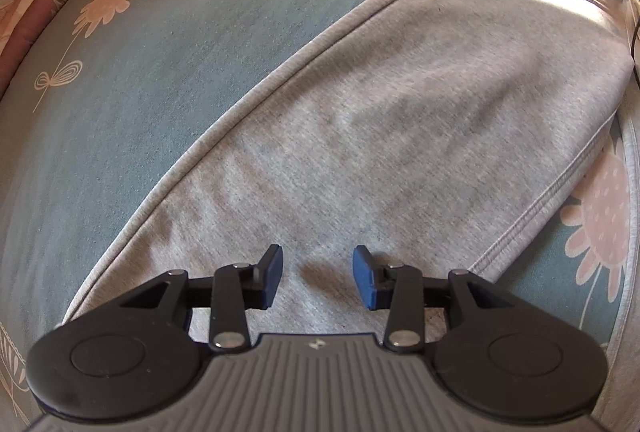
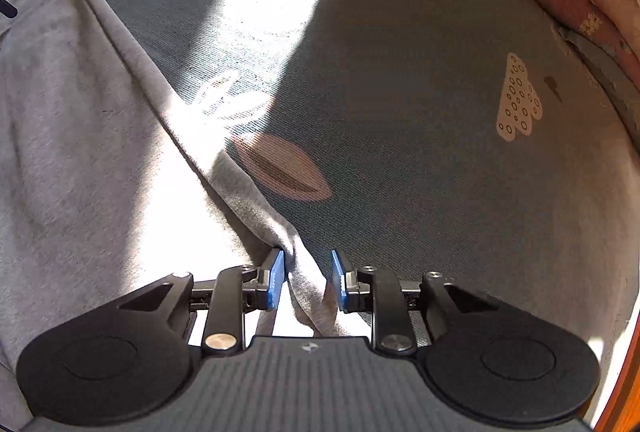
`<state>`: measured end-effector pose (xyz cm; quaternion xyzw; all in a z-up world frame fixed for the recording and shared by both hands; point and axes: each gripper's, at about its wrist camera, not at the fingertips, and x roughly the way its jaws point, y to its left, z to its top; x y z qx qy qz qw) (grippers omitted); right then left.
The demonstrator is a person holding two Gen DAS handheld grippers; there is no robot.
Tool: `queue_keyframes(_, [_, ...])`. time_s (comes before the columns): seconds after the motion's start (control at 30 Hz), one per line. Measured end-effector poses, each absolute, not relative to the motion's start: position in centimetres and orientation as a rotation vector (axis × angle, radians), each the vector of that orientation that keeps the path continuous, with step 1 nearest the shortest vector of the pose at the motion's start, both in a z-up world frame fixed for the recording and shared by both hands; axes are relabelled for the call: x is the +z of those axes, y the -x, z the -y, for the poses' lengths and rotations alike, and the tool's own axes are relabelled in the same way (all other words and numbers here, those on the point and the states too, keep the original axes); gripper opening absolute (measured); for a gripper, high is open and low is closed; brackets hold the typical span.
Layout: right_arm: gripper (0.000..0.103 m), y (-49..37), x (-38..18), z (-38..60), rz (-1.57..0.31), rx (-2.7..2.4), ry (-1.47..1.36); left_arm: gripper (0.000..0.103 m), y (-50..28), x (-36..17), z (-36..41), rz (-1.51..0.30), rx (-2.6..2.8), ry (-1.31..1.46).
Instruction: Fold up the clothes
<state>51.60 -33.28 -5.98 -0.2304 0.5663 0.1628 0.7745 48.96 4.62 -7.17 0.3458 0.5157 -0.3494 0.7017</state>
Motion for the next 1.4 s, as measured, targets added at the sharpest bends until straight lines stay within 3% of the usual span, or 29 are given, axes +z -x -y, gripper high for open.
queue_keyframes(0.27, [0.029, -43.3, -0.8, 30.3, -1.194, 0.356, 0.265, 0.043, -44.9, -5.7, -4.8, -1.087, -0.793, -0.767])
queue_keyframes(0.5, [0.029, -35.2, -4.3, 26.0, -1.363, 0.371, 0.083, 0.044, -41.8, -4.9, -4.5, -1.151, -0.796, -0.573])
queue_keyframes(0.73, [0.029, -32.7, -6.4, 21.5, -1.327, 0.376, 0.106, 0.044, -39.7, -6.0, -5.3, -1.303, -0.714, -0.254])
queue_keyframes(1.0, [0.029, -29.0, -6.7, 18.1, -1.334, 0.477, -0.019, 0.056, -39.2, -9.1, -5.9, -1.364, -0.664, 0.411])
queue_keyframes(1.17, [0.029, -28.0, -6.5, 18.5, -1.32, 0.478, -0.019, 0.062, -38.5, -12.3, -5.1, -1.366, -0.597, 0.588])
queue_keyframes(1.27, [0.03, -27.7, -6.2, 19.6, -1.301, 0.467, -0.017, 0.081, -38.0, -12.9, -5.3, -1.313, -0.598, 0.712])
queue_keyframes(1.4, [0.03, -27.7, -6.3, 20.9, -1.289, 0.44, -0.079, 0.085, -37.7, -13.2, -3.9, -1.221, -0.613, 0.751])
